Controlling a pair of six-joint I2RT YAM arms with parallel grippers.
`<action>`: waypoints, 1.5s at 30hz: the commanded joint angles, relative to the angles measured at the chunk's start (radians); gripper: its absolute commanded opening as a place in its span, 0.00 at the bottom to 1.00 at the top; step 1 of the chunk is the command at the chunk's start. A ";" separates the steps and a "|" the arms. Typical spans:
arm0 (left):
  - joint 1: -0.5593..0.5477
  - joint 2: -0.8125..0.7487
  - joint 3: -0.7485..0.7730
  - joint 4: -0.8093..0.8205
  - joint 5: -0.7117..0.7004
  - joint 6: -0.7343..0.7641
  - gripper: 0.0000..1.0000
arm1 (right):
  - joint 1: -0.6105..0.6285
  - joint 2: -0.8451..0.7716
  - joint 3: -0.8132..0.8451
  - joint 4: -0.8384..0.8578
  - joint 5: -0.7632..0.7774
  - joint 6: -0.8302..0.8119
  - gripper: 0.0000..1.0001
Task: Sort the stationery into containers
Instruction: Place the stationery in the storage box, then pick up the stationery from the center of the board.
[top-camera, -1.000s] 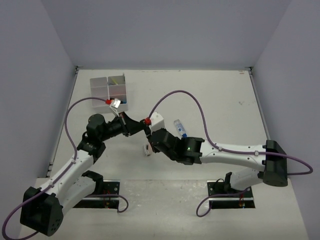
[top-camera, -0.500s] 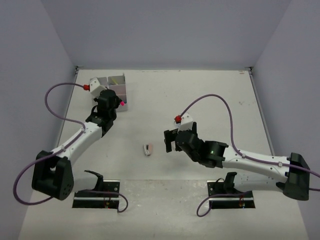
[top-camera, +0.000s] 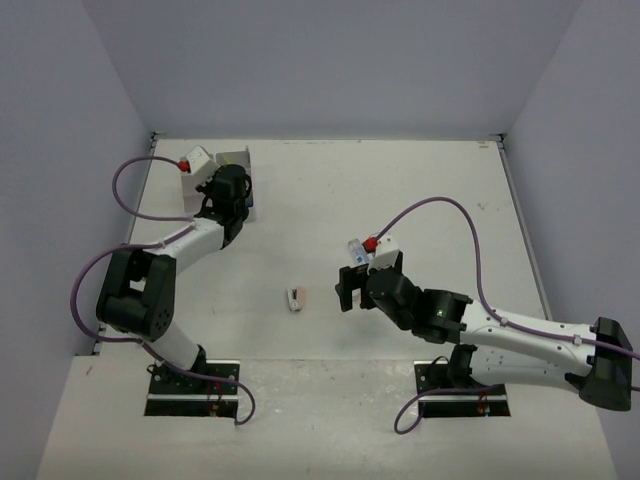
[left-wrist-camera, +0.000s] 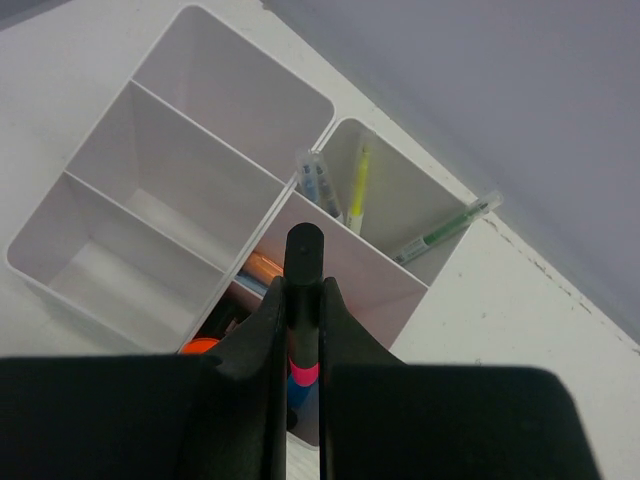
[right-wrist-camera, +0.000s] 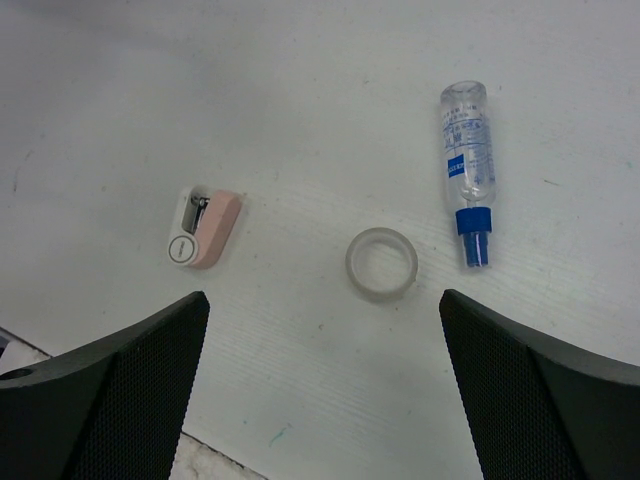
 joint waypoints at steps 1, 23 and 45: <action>0.009 0.018 0.022 0.083 -0.024 -0.010 0.00 | -0.001 0.014 0.009 0.011 0.009 0.015 0.99; 0.001 -0.408 -0.034 -0.277 0.213 -0.102 0.95 | -0.052 0.364 0.271 -0.092 -0.202 0.117 0.95; 0.001 -0.926 -0.065 -0.921 0.524 0.143 1.00 | 0.046 1.098 0.845 -0.416 -0.186 0.268 0.79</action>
